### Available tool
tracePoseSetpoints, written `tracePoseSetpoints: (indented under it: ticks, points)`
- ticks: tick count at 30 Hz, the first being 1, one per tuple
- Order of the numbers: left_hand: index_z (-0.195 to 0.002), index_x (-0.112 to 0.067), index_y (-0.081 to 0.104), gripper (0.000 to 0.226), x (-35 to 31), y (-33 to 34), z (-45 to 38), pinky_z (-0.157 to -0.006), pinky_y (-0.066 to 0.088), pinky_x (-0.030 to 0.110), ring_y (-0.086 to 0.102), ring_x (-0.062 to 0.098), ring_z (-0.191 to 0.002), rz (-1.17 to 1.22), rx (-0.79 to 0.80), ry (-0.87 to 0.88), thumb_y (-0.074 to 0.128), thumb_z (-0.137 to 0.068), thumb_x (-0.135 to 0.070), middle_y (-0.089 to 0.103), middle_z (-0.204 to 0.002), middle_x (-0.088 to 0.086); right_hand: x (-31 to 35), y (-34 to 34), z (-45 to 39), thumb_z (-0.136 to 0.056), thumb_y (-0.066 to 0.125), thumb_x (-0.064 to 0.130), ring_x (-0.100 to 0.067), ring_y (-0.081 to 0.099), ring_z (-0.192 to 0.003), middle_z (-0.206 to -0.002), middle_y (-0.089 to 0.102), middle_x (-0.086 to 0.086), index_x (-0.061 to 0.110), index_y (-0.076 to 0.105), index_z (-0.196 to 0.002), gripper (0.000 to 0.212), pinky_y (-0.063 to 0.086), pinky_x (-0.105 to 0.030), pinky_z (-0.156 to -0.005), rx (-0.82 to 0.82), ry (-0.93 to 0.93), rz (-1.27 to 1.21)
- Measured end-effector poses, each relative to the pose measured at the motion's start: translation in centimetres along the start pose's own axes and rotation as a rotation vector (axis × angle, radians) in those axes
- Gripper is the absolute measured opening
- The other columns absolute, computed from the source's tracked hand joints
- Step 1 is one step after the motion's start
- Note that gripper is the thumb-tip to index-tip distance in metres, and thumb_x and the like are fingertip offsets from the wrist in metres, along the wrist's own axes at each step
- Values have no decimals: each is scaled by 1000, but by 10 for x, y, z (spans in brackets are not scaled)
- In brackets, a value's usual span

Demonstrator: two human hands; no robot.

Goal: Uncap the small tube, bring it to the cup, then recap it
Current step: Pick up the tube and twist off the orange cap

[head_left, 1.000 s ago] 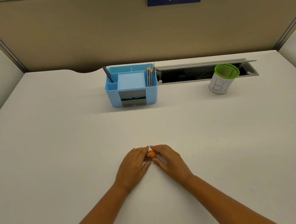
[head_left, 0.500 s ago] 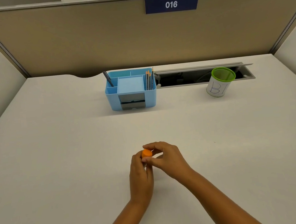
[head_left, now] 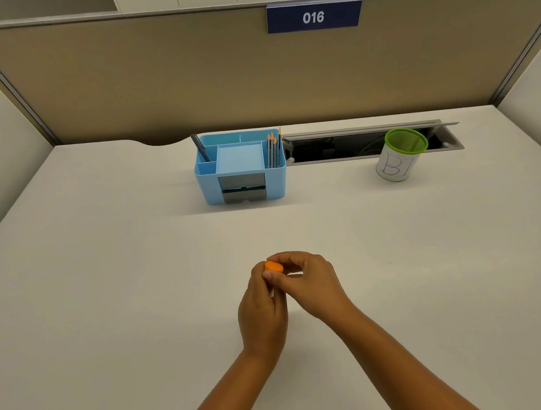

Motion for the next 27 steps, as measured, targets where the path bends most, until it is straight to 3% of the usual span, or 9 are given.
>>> tracePoseSetpoints:
  ticks: [2, 7, 13, 16, 18, 21, 25, 27]
  points:
    - [-109, -21, 46, 20, -1, 1, -1, -57, 51, 23, 62, 12, -70, -18, 30, 10, 46, -91, -13, 66, -91, -5, 0, -3, -2, -78, 70, 30, 8, 59, -80, -88, 64, 17, 24, 69, -100, 23, 42, 3, -62, 25, 18, -4]
    - [-107, -28, 43, 17, 0, 4, -2, -49, 41, 12, 59, 10, -61, -25, 102, 40, 40, -90, -26, 61, -78, -13, -3, -10, -5, -77, 70, 35, 5, 59, -80, -84, 63, 21, 30, 68, -92, 17, 42, -6, -63, 77, 67, 2]
    - [-108, -34, 42, 20, 2, 10, 1, -64, 48, 8, 62, 3, -80, 36, 89, -14, 40, -92, -22, 59, -93, -20, -6, -8, -4, -74, 73, 36, 5, 60, -78, -79, 63, 24, 30, 69, -91, 19, 41, -3, -62, 9, 76, 18]
    - [-108, -32, 43, 17, 5, 12, 4, -61, 48, 15, 62, 4, -76, 36, 93, -22, 39, -91, -29, 61, -90, -17, -8, -9, -3, -73, 73, 37, 8, 59, -74, -78, 61, 24, 27, 69, -94, 24, 39, 2, -55, -8, 75, 68]
    - [-108, -30, 43, 20, 6, 11, 5, -58, 45, 11, 61, 2, -71, 29, 96, -7, 37, -89, -35, 59, -85, -20, -9, -9, -3, -73, 73, 38, 9, 57, -72, -77, 60, 25, 26, 69, -95, 25, 38, 3, -54, 16, 66, 101]
    - [-113, -36, 40, 28, 4, 9, 4, -57, 44, 7, 60, -1, -72, 23, 101, -3, 33, -86, -43, 58, -88, -24, -8, -12, -6, -74, 73, 36, 8, 57, -74, -82, 62, 22, 25, 69, -98, 27, 39, -1, -60, 41, 50, 106]
    - [-110, -57, 32, 23, 2, 5, -1, -70, 44, 2, 56, -12, -89, 56, 106, 12, 32, -88, -49, 51, -99, -36, -7, -16, -9, -76, 71, 34, 4, 61, -79, -90, 65, 17, 25, 69, -103, 28, 45, -5, -65, 70, 81, -2]
    - [-111, -53, 33, 25, 5, 3, -2, -71, 43, 1, 55, -10, -92, 91, 102, -16, 31, -86, -53, 53, -102, -31, -8, -16, -10, -77, 71, 31, 1, 65, -86, -94, 69, 12, 27, 69, -100, 23, 52, -12, -76, 78, 114, -149]
Point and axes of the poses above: each hand's wrist, its own z-axis away from the middle knuckle, its own y-axis out of the palm, x = y × z, the point moved 5 cm from there along -z, towards the middle knuckle
